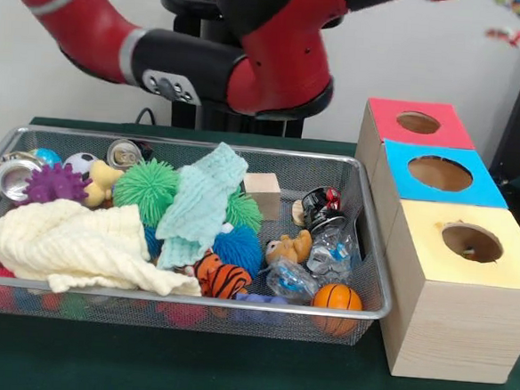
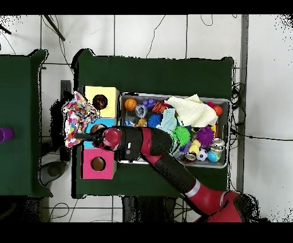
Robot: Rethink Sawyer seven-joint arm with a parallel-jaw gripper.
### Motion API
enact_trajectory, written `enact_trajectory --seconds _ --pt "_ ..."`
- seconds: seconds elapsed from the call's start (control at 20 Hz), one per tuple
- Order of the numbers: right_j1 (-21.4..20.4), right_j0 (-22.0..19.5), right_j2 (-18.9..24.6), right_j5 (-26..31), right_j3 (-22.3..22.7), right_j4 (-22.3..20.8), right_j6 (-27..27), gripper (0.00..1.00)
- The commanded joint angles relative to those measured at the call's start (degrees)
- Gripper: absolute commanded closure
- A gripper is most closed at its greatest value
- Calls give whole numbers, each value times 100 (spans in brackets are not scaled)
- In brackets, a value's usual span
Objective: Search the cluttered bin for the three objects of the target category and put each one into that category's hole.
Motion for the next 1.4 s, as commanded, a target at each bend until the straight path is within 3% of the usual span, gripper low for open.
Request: enact_trajectory --seconds 0.05,0.1,0.25,0.4,0.65,0.8,1.1,1.2,1.3,1.4 --pt "1416 -11 663 -21 -345 -425 -2158 100" --pt "1422 174 703 272 -639 -376 -2411 100" --pt "1544 229 548 665 -828 -469 -2807 100" --pt "1272 252 288 1383 -1077 -528 -3230 100" --pt "1591 123 288 1644 -909 -401 -3302 100" --pt "1598 -121 17 1833 -867 -386 -3265 100" --pt "751 -264 -690 3070 -1021 -462 -3170 100" --pt "735 -362 -721 2815 -990 -531 -3007 100" --pt "468 -283 -705 3413 -1075 -371 -2882 100" --pt "88 -228 -745 3589 -1184 -487 -2777 100"
